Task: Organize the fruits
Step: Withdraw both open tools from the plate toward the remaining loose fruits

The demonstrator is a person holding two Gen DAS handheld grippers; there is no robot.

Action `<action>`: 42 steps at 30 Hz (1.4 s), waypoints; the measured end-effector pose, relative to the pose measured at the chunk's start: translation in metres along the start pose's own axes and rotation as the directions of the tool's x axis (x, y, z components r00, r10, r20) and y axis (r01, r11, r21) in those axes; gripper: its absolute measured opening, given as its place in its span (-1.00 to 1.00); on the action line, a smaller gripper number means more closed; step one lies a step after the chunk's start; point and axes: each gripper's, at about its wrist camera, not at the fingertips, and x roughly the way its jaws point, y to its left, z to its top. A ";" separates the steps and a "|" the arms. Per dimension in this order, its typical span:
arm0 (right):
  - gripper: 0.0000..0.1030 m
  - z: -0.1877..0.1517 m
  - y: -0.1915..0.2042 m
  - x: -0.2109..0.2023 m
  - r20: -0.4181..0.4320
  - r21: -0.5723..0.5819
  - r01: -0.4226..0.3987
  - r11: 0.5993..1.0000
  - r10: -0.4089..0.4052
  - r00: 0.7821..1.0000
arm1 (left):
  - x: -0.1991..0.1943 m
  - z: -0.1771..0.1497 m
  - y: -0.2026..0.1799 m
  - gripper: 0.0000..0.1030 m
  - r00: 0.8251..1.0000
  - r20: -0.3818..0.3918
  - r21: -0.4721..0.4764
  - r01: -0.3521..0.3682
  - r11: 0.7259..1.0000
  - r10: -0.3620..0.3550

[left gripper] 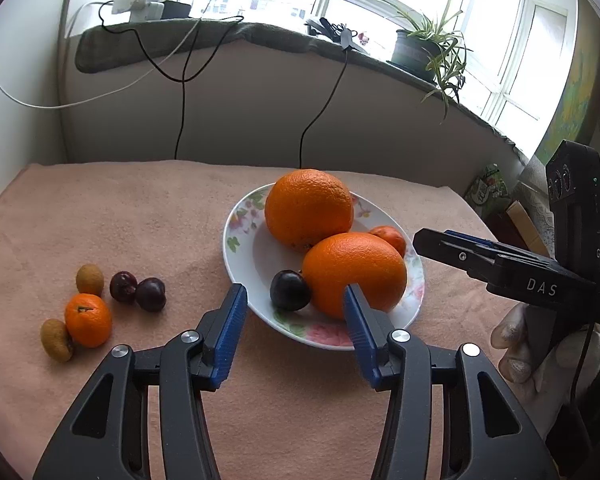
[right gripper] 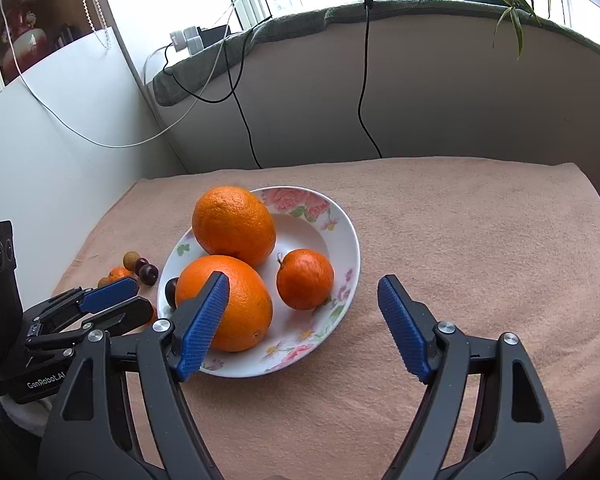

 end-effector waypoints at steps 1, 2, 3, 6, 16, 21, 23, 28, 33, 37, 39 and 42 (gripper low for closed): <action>0.57 0.000 0.001 -0.001 0.002 -0.005 0.001 1.000 -0.001 1.000 | 0.000 0.000 0.000 0.10 1.000 0.002 0.000 -0.002 1.000 0.002; 0.62 0.000 0.003 -0.001 0.006 -0.009 -0.002 1.000 0.002 1.000 | -0.001 0.000 0.000 0.19 1.000 0.002 0.001 -0.002 1.000 0.002; 0.67 0.000 0.004 -0.002 0.010 -0.014 -0.007 1.000 0.007 1.000 | -0.001 0.000 -0.001 0.38 1.000 0.000 0.000 -0.003 1.000 0.003; 0.70 -0.001 0.008 -0.002 0.010 -0.021 -0.010 1.000 0.010 1.000 | -0.001 0.000 -0.004 0.48 1.000 -0.001 0.007 -0.022 1.000 0.022; 0.71 -0.001 0.018 -0.008 0.025 -0.042 -0.018 0.999 0.019 1.000 | -0.002 -0.001 -0.006 0.54 0.999 0.002 0.016 -0.046 0.999 0.046; 0.71 -0.001 0.026 -0.013 0.037 -0.047 -0.052 0.998 0.054 0.998 | -0.006 -0.001 -0.002 0.54 0.999 0.006 0.008 -0.050 0.999 0.050; 0.71 -0.001 0.031 -0.015 0.039 -0.060 -0.066 0.996 0.068 0.997 | -0.010 -0.002 0.001 0.54 0.998 0.012 0.007 -0.060 0.998 0.060; 0.71 -0.001 0.047 -0.018 0.043 -0.094 -0.094 0.991 0.098 0.994 | -0.019 -0.005 0.016 0.54 0.996 0.021 -0.008 -0.089 0.996 0.089; 0.71 -0.004 0.066 -0.014 0.034 -0.134 -0.119 0.984 0.124 0.992 | -0.028 -0.010 0.033 0.54 0.993 0.027 -0.031 -0.118 0.993 0.119; 0.71 -0.009 0.082 -0.011 0.019 -0.167 -0.153 0.974 0.158 0.987 | -0.036 -0.018 0.049 0.54 0.989 0.022 -0.051 -0.144 0.988 0.146; 0.70 -0.013 0.091 -0.009 0.010 -0.188 -0.165 0.968 0.170 0.985 | -0.040 -0.022 0.057 0.54 0.988 0.019 -0.059 -0.155 0.986 0.156; 0.71 -0.019 0.105 -0.005 -0.011 -0.223 -0.189 0.956 0.192 0.981 | -0.046 -0.027 0.068 0.54 0.984 0.015 -0.069 -0.178 0.982 0.180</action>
